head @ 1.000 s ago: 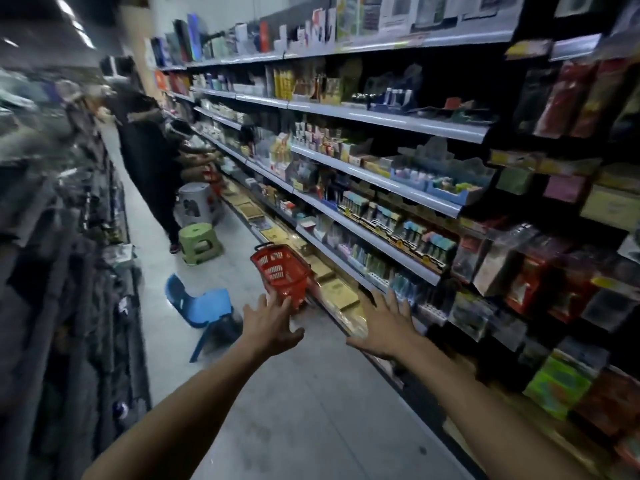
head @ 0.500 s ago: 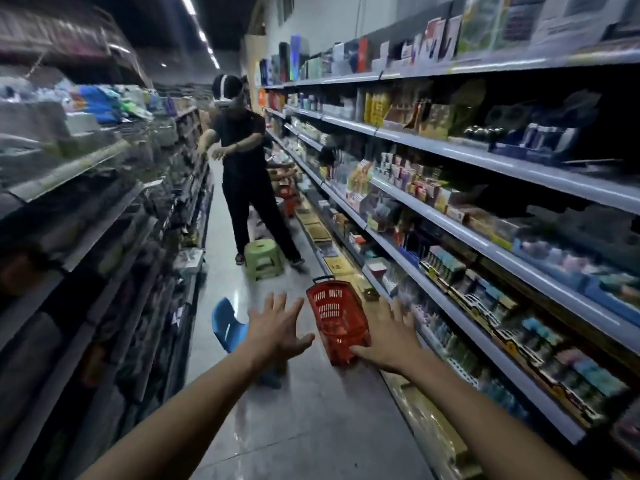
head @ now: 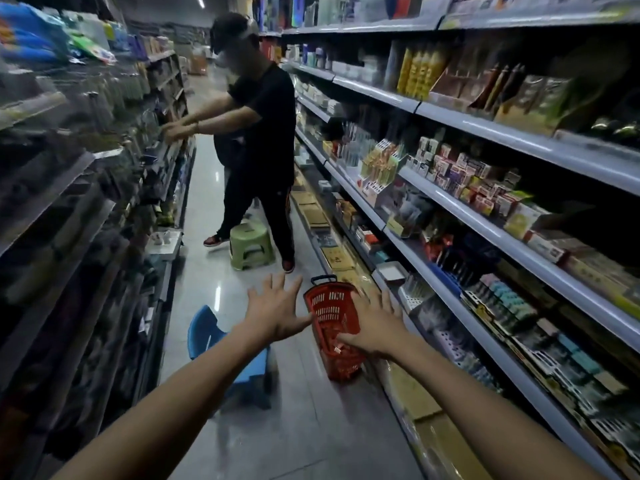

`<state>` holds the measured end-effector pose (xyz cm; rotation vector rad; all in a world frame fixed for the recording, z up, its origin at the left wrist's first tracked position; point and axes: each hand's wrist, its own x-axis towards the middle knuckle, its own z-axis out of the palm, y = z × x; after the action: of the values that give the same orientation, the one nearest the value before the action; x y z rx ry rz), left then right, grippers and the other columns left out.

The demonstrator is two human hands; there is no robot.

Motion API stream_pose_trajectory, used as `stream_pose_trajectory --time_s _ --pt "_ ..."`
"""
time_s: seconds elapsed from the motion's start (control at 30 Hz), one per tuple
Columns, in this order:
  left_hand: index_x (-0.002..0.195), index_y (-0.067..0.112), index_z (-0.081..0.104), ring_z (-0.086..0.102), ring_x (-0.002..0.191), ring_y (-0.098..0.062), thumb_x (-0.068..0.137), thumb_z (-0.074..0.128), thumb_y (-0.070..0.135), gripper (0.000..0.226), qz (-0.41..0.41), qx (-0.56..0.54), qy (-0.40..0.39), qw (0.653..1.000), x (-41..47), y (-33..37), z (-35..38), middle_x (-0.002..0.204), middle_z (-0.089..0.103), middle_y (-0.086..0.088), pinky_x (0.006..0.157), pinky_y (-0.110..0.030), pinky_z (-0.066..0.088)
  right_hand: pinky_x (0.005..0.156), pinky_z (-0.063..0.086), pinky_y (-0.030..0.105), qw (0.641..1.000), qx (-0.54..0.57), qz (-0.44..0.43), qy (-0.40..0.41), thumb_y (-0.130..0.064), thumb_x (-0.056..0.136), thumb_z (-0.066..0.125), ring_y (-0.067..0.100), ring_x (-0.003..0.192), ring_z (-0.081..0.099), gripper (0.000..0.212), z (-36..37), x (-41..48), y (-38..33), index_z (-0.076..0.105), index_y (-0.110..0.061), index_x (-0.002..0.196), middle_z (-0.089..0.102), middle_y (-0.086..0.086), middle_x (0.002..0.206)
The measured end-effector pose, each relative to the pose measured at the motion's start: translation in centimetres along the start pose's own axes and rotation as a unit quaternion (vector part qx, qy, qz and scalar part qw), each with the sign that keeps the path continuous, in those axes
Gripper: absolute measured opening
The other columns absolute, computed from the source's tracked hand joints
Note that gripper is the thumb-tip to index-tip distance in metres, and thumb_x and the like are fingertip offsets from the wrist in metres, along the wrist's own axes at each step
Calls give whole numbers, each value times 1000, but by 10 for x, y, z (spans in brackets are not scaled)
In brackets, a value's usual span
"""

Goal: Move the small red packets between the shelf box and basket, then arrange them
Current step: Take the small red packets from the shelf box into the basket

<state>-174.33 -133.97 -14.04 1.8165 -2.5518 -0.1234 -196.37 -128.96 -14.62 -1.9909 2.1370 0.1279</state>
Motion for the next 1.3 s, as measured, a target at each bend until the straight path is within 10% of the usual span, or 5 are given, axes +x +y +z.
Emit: stream_pose_trajectory --time_s 0.5,0.67,0.87,1.3 --pt "163 29 6 9 157 -35 87 39 80 98 100 106 -101 984 346 12 47 171 5 -13 121 -63 17 122 -1 60 997 59 30 -26 -74 84 56 41 154 -11 111 11 296 122 -3 -20 162 -6 17 169" --pt "163 31 9 10 157 -35 66 11 93 115 155 150 -112 970 445 25 48 170 10 -12 121 -63 16 123 -2 60 995 84 40 -47 -74 84 54 40 154 -13 110 22 358 150 -2 -20 161 -7 17 168" --pt "163 34 4 5 158 -35 83 37 87 101 232 165 -142 948 554 50 71 172 3 -10 123 -65 13 122 -3 59 990 103 86 -51 -77 82 55 41 154 -12 114 37 432 187 -2 -19 162 -4 15 168" --pt "162 31 0 3 157 -37 85 37 85 101 537 251 -215 776 820 73 196 172 0 -11 122 -65 10 125 2 55 932 214 277 -97 -64 94 46 38 155 -5 91 126 618 182 6 -18 162 0 15 169"
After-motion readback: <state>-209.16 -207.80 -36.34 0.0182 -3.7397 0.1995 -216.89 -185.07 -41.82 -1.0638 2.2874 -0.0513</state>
